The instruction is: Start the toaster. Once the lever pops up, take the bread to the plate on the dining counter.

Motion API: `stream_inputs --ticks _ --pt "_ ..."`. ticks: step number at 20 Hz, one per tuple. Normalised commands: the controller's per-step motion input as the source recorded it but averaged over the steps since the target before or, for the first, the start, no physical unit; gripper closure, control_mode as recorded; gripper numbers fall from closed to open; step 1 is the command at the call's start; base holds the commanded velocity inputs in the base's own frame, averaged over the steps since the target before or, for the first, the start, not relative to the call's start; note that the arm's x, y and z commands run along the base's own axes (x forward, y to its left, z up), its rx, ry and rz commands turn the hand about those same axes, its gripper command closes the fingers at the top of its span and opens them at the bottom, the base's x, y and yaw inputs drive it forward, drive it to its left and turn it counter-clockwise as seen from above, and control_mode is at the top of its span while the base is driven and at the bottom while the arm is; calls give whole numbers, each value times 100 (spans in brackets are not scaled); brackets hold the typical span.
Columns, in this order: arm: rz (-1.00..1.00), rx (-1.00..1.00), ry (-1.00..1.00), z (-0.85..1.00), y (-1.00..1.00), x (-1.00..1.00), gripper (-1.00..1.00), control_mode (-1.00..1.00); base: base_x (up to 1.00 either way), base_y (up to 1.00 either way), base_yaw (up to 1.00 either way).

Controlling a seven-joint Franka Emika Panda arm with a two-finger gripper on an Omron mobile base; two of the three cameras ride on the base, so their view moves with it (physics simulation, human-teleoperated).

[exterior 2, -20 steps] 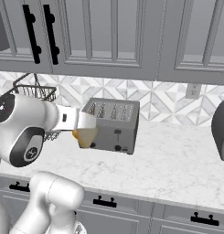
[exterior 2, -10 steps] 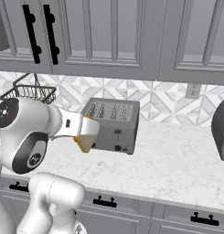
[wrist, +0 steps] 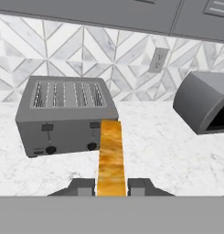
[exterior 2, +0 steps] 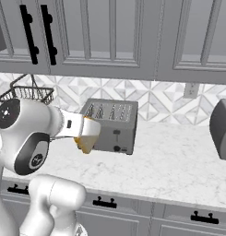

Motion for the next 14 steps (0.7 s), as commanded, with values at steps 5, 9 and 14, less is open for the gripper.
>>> stream_inputs --ticks 5,9,14 --pt "0 0 0 0 0 0 100 100 -37 -18 -69" --pt "0 0 0 0 0 0 100 100 -24 -33 -78" --pt "0 0 0 0 0 0 100 100 -6 -50 -77"
